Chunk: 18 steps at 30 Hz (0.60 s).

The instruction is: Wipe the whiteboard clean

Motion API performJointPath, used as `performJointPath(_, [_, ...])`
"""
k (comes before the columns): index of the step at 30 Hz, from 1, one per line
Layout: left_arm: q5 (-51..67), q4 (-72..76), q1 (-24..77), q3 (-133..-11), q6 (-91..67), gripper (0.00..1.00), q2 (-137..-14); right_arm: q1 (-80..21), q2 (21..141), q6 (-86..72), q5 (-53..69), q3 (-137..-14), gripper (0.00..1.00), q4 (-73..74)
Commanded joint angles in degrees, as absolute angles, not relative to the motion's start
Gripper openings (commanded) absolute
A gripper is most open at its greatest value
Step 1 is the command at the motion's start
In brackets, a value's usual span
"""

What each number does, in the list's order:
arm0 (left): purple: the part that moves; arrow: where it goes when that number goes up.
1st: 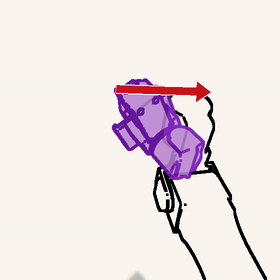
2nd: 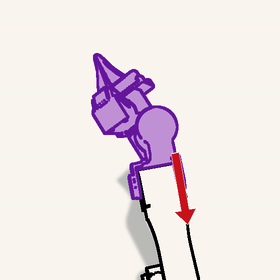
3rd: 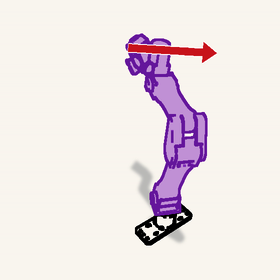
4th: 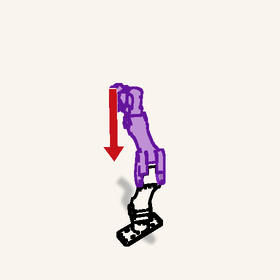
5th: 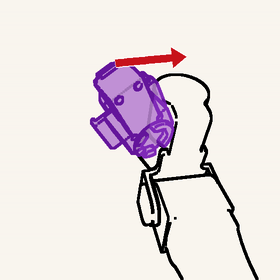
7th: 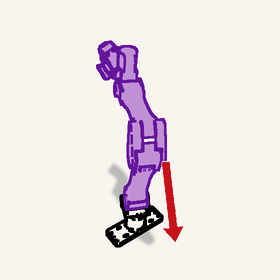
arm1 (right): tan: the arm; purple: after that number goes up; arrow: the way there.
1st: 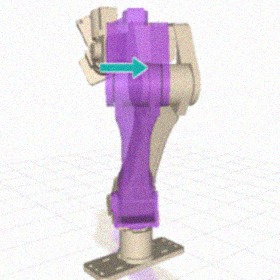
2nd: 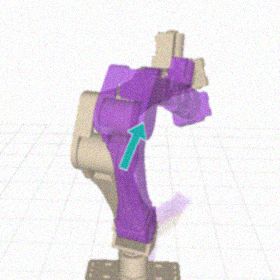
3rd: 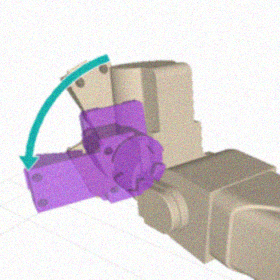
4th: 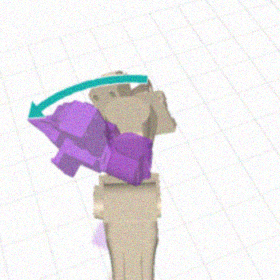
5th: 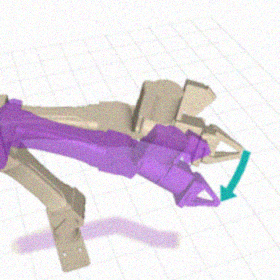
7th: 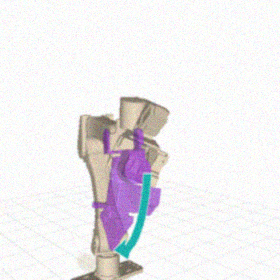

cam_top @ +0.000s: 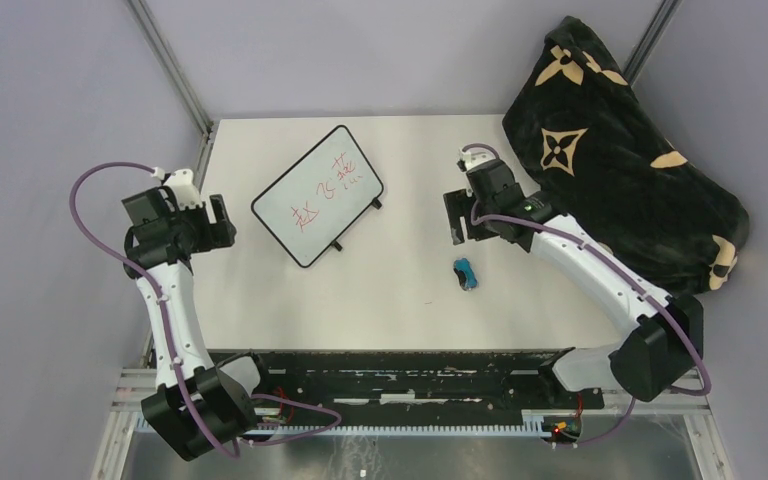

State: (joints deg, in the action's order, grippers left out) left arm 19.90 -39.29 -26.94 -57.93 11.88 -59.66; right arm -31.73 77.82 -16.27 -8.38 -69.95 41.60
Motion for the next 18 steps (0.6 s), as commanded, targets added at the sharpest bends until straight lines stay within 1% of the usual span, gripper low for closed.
performJointPath(1, [20.62,-38.98,-27.19,-56.51,15.73,0.85,-58.29,-31.27,80.94,-15.32,-14.46,-67.16,0.80,42.16])
performJointPath(5, [21.05,-38.91,-27.17,-55.66,15.93,0.84,-58.35,-31.20,85.57,-17.40,-13.66,-66.24,0.73,43.48])
performJointPath(18, [20.54,-38.90,-27.15,-55.00,16.29,0.83,-59.43,-31.18,91.75,-18.37,-7.77,-63.14,0.68,41.36])
